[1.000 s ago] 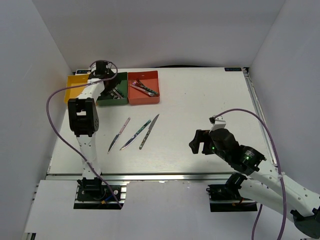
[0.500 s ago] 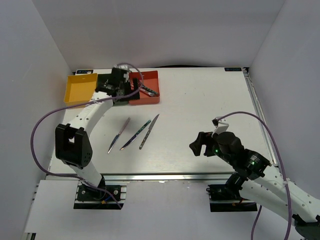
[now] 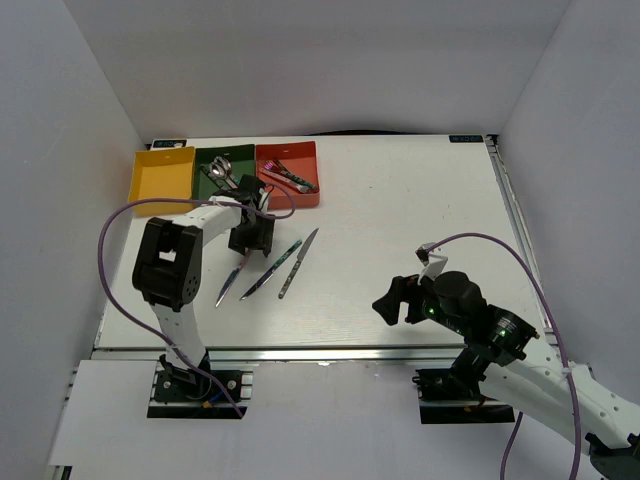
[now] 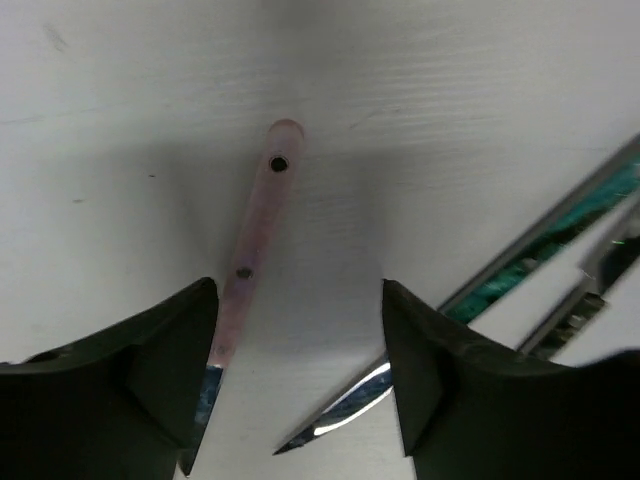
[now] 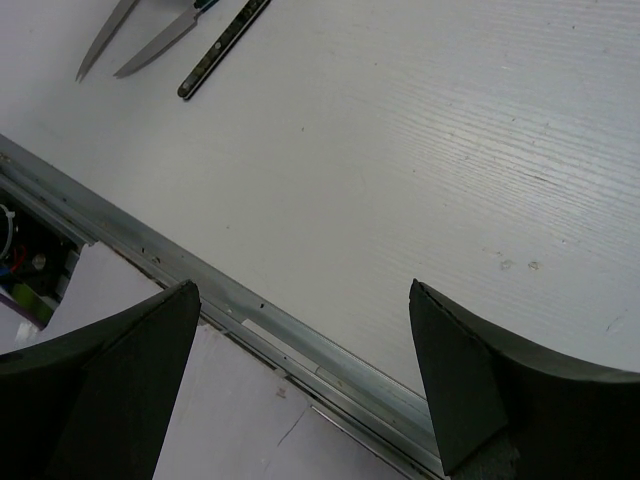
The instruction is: Sort the eating utensils into containers
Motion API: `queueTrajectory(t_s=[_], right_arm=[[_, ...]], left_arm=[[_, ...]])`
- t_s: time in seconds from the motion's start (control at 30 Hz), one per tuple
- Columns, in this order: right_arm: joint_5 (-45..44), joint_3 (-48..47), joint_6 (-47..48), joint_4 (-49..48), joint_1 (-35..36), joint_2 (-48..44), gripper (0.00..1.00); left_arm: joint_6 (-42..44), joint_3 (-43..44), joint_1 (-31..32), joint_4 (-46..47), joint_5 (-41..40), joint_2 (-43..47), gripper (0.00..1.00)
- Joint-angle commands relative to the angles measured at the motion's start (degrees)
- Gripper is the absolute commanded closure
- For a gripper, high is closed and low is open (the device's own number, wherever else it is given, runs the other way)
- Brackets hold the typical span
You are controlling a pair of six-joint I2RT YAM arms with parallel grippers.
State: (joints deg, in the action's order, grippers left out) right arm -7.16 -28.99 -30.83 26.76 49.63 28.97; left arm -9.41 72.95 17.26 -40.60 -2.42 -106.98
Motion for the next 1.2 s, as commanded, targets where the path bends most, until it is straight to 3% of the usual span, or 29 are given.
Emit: queueTrajectory(t_s=[0.0, 0.13, 0.3, 0.63, 0.77, 0.93, 1.07, 1.17], right_arm=[[1.8, 0.2, 1.5, -3.5, 0.0, -1.9, 0.11], [2.1, -0.2, 1.6, -3.6, 0.0, -2.7, 0.11], [1.9, -0.7, 1.8, -3.0, 0.0, -3.8, 0.11], [2.3, -0.7, 1.5, -2.7, 0.0, -5.2, 0.11], [1.9, -0.7, 1.7, -2.4, 0.0, -5.2, 0.11], [1.2, -0.8, 1.6, -3.4, 0.0, -4.6, 0.11], [0.7, -0.5, 1.9, -5.1, 0.0, -2.1, 0.11], [1.1, 0.3, 2.2, -6.6, 0.0, -0.2, 0.11]], left_arm=[[0.7, -1.5, -0.3, 1.7, -1.4, -1.9, 0.29], [0.0, -1.9, -1.4, 2.3, -0.9, -4.7, 0.43], [-0.6, -4.4, -1.3, 2.2, -1.9, -3.9, 0.70], [-2.9, -9.6, -1.2, 1.3, -6.7, 6.2, 1.00], [-6.3, -9.2, -1.2, -0.1, -8.1, 14.1, 1.00], [-17.2, -6.3, -2.4, 2.1, -17.2, 25.8, 1.00], [-23.3, 0.3, -8.8, 1.9, -22.4, 24.5, 1.00], [-24.4, 10.5, -15.7, 1.8, -22.1, 17.2, 1.00]])
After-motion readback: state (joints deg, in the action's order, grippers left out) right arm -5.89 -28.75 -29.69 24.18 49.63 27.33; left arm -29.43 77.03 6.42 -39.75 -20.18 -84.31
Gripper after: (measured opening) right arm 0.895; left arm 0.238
